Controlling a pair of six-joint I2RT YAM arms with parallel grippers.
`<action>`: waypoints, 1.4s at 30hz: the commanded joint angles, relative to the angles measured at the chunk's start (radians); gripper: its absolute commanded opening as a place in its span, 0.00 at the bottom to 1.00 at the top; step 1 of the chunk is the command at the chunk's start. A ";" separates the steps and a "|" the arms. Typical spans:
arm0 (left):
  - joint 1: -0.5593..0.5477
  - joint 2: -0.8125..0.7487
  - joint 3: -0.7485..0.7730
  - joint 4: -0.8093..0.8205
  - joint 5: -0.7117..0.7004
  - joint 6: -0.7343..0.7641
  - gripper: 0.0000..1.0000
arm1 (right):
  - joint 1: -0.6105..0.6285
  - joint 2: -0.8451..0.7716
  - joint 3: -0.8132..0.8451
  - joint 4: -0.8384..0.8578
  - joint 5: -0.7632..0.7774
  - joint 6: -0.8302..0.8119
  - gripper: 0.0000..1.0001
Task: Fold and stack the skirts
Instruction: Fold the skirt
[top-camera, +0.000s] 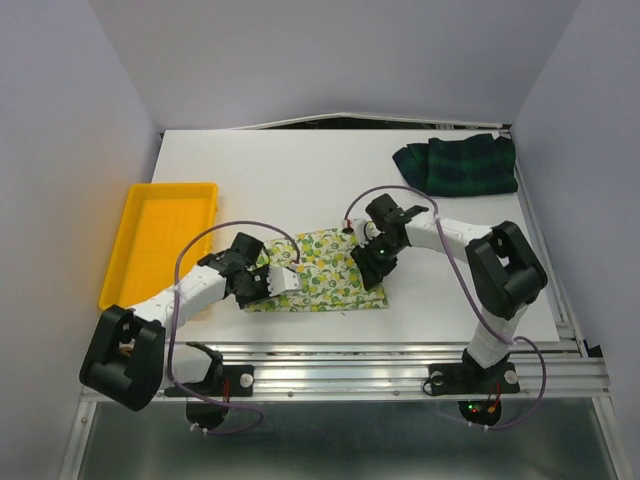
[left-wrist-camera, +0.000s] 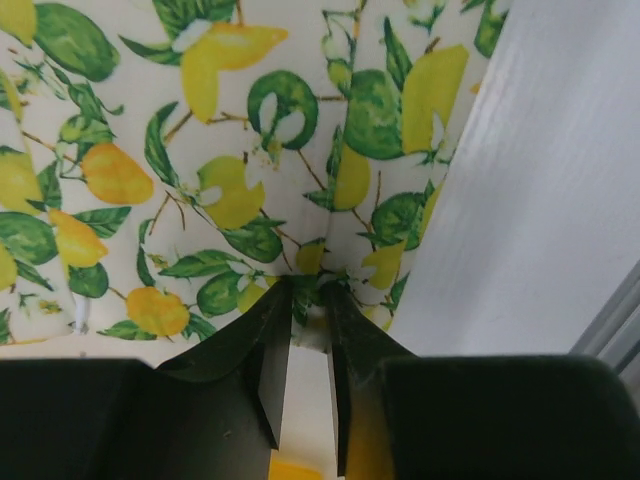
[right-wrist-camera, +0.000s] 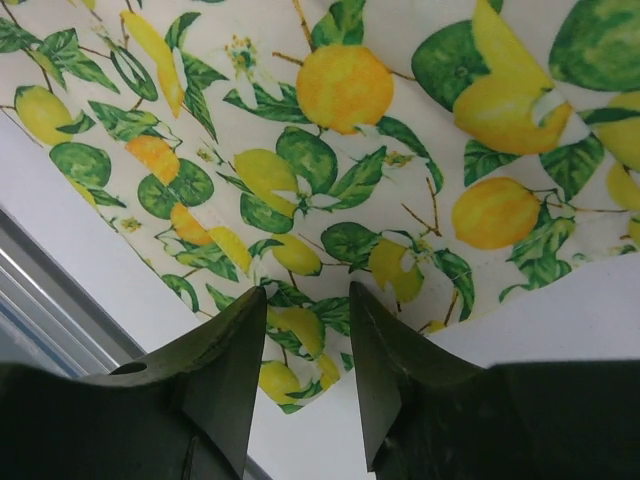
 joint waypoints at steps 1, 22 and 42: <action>-0.058 0.026 -0.042 -0.007 -0.033 0.031 0.29 | 0.005 0.084 0.022 -0.016 0.150 0.030 0.45; -0.633 0.318 0.410 0.018 0.212 -0.474 0.39 | -0.102 0.246 0.579 0.084 0.296 0.005 0.44; -0.274 0.161 0.457 0.085 0.111 -0.572 0.49 | -0.311 -0.117 0.128 0.079 0.060 0.430 0.57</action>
